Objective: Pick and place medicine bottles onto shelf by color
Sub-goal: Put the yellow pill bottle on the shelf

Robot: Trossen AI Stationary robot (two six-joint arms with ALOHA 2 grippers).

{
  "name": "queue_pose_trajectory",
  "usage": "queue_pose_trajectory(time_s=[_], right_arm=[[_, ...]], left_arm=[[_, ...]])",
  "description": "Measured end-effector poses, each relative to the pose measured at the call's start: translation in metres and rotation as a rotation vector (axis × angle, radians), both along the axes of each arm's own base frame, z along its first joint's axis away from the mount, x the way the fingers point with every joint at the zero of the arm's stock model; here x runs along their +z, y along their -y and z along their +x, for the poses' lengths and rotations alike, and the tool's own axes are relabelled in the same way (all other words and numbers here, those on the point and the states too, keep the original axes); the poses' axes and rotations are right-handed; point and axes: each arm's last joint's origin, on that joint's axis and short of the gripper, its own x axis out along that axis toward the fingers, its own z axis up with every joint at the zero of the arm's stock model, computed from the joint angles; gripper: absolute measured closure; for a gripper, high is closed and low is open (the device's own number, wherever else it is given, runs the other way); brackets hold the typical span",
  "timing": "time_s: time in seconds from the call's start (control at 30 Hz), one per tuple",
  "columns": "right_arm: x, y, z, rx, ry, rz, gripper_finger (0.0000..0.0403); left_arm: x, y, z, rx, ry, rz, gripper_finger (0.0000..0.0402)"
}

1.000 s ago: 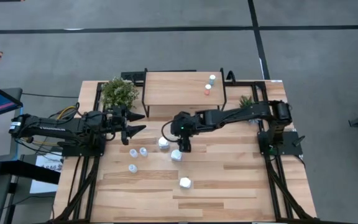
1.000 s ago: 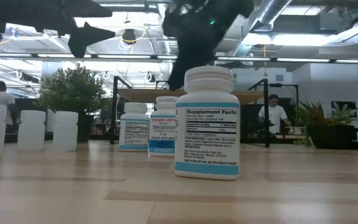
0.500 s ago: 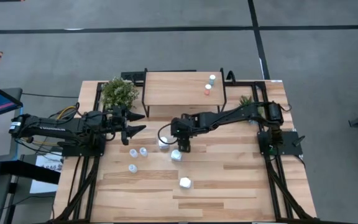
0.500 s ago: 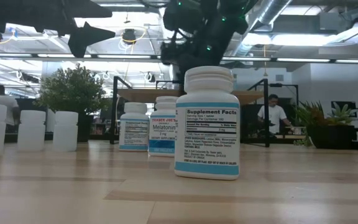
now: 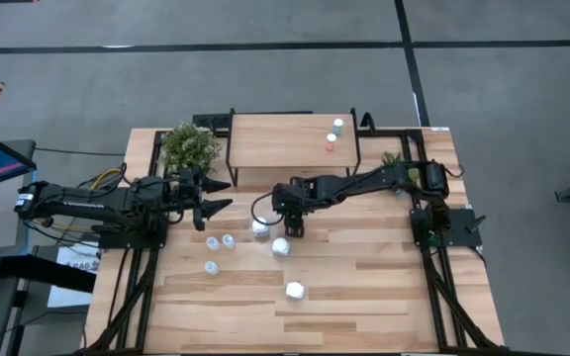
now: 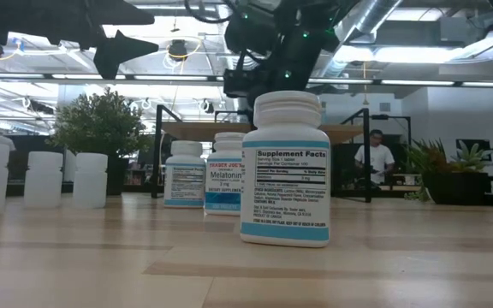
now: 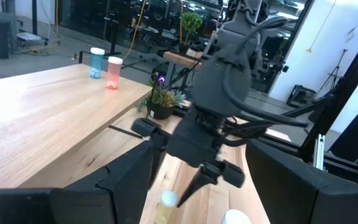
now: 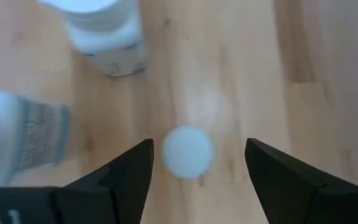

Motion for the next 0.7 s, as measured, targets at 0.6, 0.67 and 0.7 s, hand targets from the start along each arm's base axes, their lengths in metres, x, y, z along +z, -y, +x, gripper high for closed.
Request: queue_pose_trajectory(time_s=[0.6,0.67,0.7], right_arm=[[-0.0041,-0.0003,0.0045,0.031,0.027,0.008,0.0132],[-0.0073,-0.0016,0.0037,0.034,0.01,0.01,0.0132],[-0.0072,-0.0019,0.0036,0.036,0.009,0.014,0.0133]], left_arm=[[0.0002,0.0,-0.0001,0.0,0.002,-0.001,0.0156],[0.0001,0.0,0.0,0.0,0.002,-0.001,0.0156],[0.0002,0.0,0.0,0.0,0.002,-0.001,0.0156]])
